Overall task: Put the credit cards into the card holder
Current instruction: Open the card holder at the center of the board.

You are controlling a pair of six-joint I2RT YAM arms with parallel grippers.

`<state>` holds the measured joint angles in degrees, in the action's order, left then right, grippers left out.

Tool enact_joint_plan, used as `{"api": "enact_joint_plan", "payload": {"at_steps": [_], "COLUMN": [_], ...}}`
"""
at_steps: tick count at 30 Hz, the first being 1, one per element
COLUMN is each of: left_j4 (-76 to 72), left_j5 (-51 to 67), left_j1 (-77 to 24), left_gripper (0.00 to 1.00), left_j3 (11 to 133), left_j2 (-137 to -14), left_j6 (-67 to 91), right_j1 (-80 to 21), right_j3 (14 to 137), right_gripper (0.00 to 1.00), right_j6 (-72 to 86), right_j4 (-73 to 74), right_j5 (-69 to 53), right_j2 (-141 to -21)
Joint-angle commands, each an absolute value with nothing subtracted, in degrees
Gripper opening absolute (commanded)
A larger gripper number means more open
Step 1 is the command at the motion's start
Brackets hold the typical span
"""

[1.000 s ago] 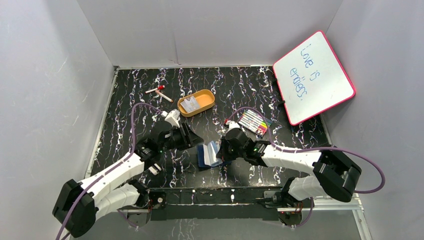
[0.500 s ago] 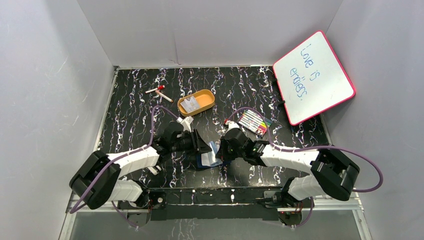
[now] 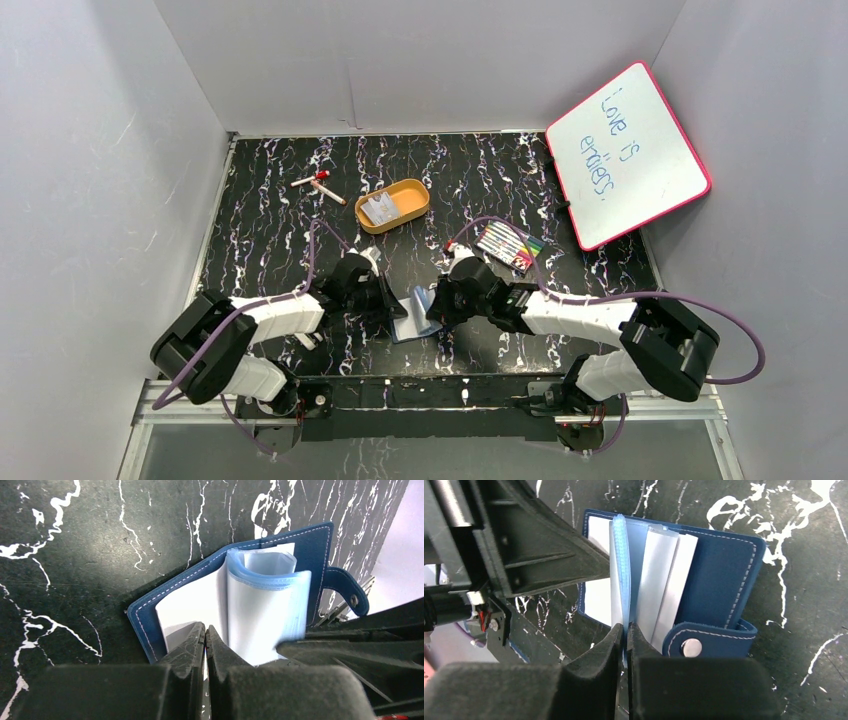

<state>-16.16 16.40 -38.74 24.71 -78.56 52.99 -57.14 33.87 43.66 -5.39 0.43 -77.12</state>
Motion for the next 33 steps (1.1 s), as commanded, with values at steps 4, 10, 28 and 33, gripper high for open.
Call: {"api": "enact_joint_plan", "payload": {"at_steps": [4, 10, 28, 33], "left_j4": [-14.8, -13.7, -15.7, -16.1], "left_j5": [14.0, 13.7, 16.1, 16.7], "left_j1": [-38.9, -38.9, -38.9, -38.9], "left_gripper": [0.0, 0.0, 0.0, 0.0], "left_j3": [24.5, 25.0, 25.7, 26.4], "left_j2": [-78.2, -77.2, -76.5, -76.7], "left_j6": [50.4, 49.5, 48.7, 48.6], "right_j1": [-57.0, -57.0, -57.1, -57.0], "right_j3": [34.5, 36.3, 42.2, 42.9], "right_gripper": [0.29, 0.4, 0.49, 0.54], "right_j6": [43.6, 43.4, 40.7, 39.9], "right_j4": [-10.4, -10.3, -8.5, -8.1], "right_j5": [-3.4, -4.1, -7.8, -8.2], "right_j2": [-76.8, -77.8, -83.9, -84.5]}}
